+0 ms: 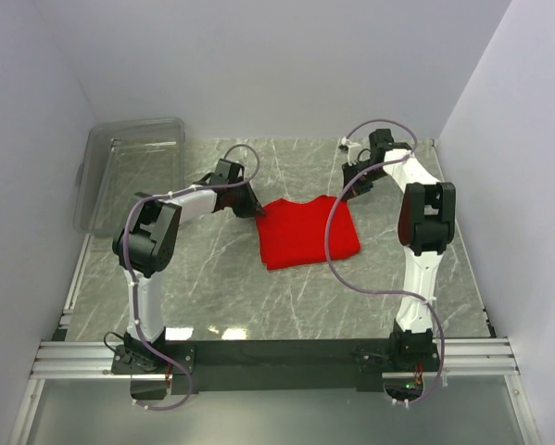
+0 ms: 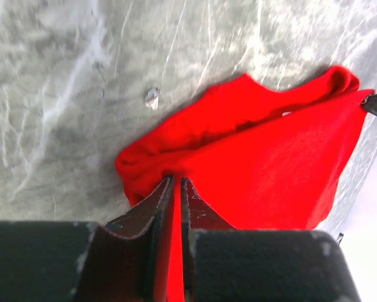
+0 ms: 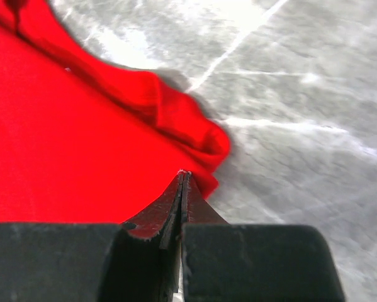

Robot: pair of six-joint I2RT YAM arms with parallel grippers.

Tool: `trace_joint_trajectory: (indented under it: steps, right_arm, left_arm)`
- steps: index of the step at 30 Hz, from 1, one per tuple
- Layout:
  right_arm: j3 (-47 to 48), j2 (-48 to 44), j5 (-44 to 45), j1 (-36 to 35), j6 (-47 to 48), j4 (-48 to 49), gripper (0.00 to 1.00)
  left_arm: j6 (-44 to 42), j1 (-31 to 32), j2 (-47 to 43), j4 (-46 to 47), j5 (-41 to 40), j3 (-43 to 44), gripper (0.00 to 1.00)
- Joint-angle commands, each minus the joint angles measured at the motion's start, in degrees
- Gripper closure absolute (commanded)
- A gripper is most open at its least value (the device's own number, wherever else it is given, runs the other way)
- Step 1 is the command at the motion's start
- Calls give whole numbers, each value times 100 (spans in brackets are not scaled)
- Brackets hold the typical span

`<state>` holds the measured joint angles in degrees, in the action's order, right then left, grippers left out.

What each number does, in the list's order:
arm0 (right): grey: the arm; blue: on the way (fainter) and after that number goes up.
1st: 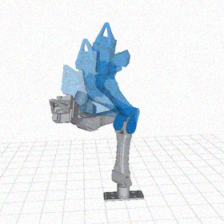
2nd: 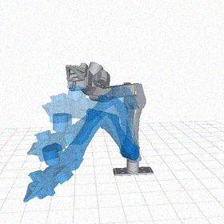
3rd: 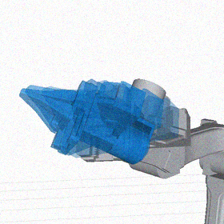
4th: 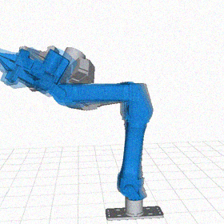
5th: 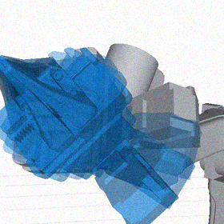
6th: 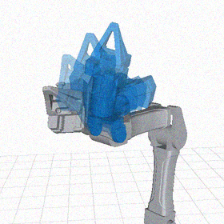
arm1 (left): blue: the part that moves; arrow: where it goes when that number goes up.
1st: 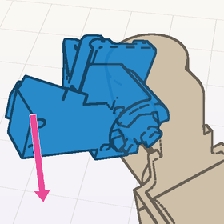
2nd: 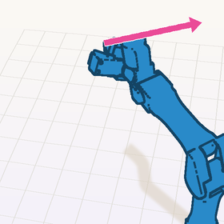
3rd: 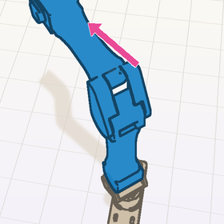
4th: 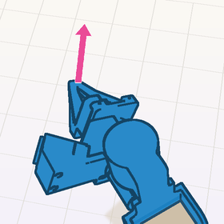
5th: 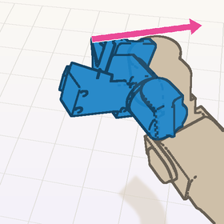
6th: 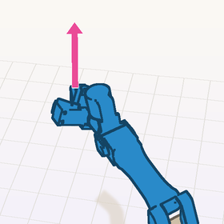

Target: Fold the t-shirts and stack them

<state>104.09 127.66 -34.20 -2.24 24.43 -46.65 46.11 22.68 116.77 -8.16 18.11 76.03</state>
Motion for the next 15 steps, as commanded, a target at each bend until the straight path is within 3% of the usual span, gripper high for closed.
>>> trace_joint_trajectory:
  steps: [1,6,10,15]
  right_arm:
    - [269,128,176,48,-175,165,100]
    - [287,190,439,83,-359,235,100]
    - [226,41,563,180,-474,385,100]
    - [-11,-627,546,189,-149,446,100]
  left_arm:
    - [-190,-44,47,-36,-272,325,85]
    - [-225,-79,170,-133,-405,500,80]
    - [-339,-97,66,-98,-554,571,68]
    - [-620,-88,-751,262,-835,281,52]
